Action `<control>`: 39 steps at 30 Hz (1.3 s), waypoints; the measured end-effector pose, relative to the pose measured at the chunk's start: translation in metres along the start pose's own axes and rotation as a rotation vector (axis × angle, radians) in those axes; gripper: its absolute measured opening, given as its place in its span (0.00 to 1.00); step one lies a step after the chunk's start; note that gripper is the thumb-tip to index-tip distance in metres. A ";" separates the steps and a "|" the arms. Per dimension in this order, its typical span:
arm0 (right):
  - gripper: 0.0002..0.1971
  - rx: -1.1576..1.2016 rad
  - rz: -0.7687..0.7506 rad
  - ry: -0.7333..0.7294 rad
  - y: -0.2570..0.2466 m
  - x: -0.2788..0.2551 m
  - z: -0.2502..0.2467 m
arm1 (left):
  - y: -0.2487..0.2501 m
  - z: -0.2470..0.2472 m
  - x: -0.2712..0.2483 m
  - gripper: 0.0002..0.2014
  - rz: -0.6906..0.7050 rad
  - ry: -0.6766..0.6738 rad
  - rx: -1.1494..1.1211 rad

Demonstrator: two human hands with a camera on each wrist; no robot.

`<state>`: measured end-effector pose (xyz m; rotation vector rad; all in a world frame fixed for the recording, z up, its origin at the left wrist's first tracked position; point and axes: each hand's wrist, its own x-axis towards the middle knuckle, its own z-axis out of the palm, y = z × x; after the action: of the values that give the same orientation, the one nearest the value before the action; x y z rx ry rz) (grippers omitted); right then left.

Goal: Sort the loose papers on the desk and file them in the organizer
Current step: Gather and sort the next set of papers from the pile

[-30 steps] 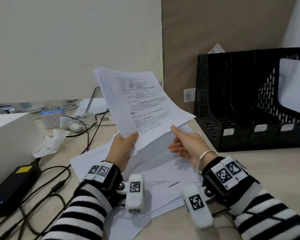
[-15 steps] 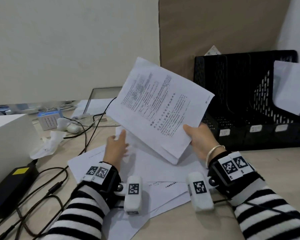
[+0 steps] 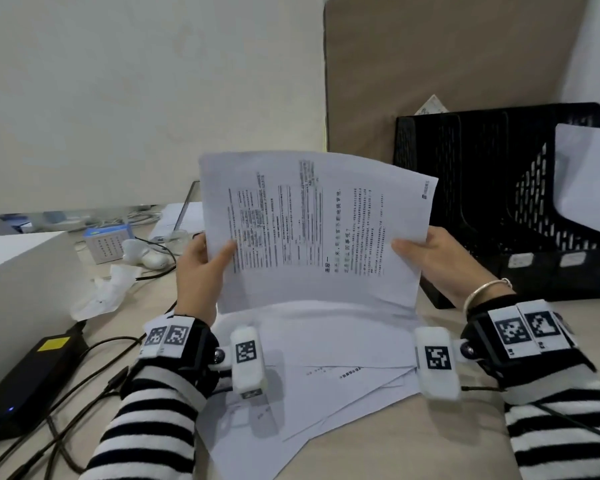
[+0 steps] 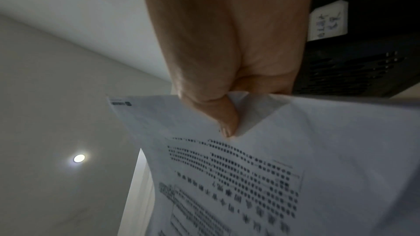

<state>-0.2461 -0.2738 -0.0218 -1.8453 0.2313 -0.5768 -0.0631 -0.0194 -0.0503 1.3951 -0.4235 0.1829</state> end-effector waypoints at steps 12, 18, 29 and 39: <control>0.12 0.118 0.297 -0.062 0.024 0.001 0.016 | -0.024 -0.005 -0.006 0.17 -0.427 -0.316 -0.037; 0.18 0.163 0.302 0.114 0.030 0.008 0.021 | -0.022 -0.004 0.000 0.15 -0.273 -0.103 0.021; 0.12 0.602 0.349 -0.078 0.017 0.001 0.058 | 0.003 0.038 -0.028 0.28 -0.634 -0.527 -0.297; 0.09 0.451 0.429 -0.169 0.021 -0.002 0.059 | -0.001 0.039 -0.032 0.19 -0.398 -0.380 -0.367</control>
<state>-0.2159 -0.2308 -0.0567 -1.3424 0.3414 -0.1531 -0.0987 -0.0540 -0.0589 1.1198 -0.4545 -0.4714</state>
